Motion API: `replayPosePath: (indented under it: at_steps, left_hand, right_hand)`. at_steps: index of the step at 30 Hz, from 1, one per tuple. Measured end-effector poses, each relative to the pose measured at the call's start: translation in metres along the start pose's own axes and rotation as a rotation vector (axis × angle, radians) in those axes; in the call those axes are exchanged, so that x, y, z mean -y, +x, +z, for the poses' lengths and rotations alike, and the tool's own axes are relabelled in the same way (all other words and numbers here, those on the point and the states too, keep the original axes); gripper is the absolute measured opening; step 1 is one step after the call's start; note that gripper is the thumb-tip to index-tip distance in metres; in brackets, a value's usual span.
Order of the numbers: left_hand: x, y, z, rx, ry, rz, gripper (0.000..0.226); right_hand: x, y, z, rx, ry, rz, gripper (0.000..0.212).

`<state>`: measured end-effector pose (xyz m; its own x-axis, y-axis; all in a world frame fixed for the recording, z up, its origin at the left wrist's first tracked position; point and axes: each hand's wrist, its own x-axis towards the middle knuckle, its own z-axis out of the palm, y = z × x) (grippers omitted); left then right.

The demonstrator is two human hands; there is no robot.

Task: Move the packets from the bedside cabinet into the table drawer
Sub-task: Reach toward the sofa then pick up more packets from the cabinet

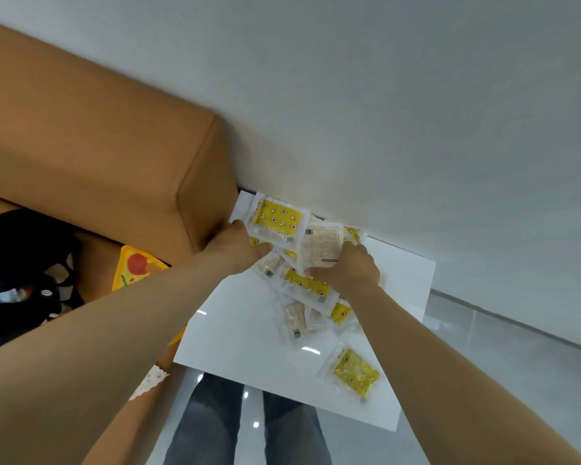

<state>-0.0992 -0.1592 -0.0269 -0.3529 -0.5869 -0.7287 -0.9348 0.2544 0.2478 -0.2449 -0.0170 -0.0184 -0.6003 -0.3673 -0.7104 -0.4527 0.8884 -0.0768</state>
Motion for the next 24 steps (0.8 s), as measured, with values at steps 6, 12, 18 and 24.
replayPosePath:
  at_steps: [6, 12, 18, 24]
  left_hand:
    - [-0.014, 0.031, 0.013, -0.031, -0.137, -0.111, 0.095]
    - [-0.032, 0.043, 0.023, -0.072, -0.154, -0.211, 0.091]
    - [-0.038, 0.047, 0.034, -0.103, -0.117, -0.314, 0.091]
    - [-0.039, 0.054, 0.035, -0.119, -0.146, -0.332, 0.092]
  right_hand:
    - [0.004, 0.002, 0.026, -0.076, -0.151, -0.028, 0.104]
    - [-0.005, 0.005, 0.029, -0.074, -0.149, -0.107, 0.084]
    - [-0.018, 0.0, 0.024, 0.025, -0.157, -0.254, 0.078]
    - [-0.001, 0.015, 0.018, -0.102, 0.009, -0.004, 0.093]
